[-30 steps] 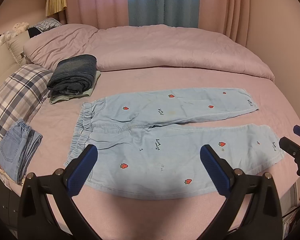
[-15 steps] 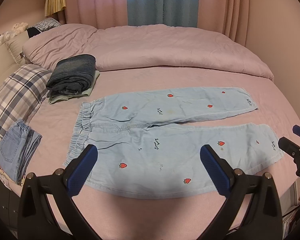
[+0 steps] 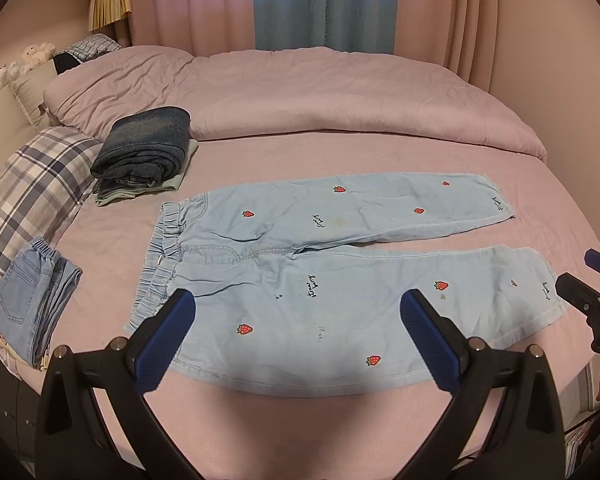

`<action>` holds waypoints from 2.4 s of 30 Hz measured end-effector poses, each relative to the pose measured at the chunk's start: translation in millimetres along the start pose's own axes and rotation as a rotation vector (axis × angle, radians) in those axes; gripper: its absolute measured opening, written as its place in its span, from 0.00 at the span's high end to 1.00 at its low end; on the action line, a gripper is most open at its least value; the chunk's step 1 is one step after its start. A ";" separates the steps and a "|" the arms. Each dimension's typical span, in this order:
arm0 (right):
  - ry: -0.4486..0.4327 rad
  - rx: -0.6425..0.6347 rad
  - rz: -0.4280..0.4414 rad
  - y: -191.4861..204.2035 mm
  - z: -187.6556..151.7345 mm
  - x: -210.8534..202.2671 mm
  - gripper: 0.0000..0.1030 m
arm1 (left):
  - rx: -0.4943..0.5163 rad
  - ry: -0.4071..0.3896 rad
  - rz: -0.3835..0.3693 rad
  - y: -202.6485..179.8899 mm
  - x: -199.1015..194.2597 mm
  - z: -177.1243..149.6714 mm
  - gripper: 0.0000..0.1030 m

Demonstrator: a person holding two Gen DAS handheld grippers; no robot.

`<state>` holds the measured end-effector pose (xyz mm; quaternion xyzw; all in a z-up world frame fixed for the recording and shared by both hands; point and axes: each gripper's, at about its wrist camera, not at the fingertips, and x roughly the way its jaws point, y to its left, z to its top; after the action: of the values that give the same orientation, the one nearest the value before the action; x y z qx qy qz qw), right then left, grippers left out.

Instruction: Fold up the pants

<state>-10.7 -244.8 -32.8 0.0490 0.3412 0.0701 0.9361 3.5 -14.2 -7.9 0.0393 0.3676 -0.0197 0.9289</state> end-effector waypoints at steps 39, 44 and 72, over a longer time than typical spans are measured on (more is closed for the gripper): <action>0.095 -0.849 0.297 190.4 -117.3 116.8 0.84 | -0.950 0.192 -0.195 206.9 118.4 -110.3 0.84; 0.115 -0.857 0.335 206.9 -116.2 114.2 0.89 | -0.836 0.106 -0.132 207.7 90.5 -104.7 0.85; 0.333 -0.397 0.183 35.9 -85.4 142.8 0.36 | -0.173 0.231 0.024 145.4 124.5 -92.4 0.32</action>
<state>38.8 -182.1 -183.2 -0.1168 0.4642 0.2269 0.8482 40.9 137.8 -151.8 -0.0343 0.4721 0.0278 0.8805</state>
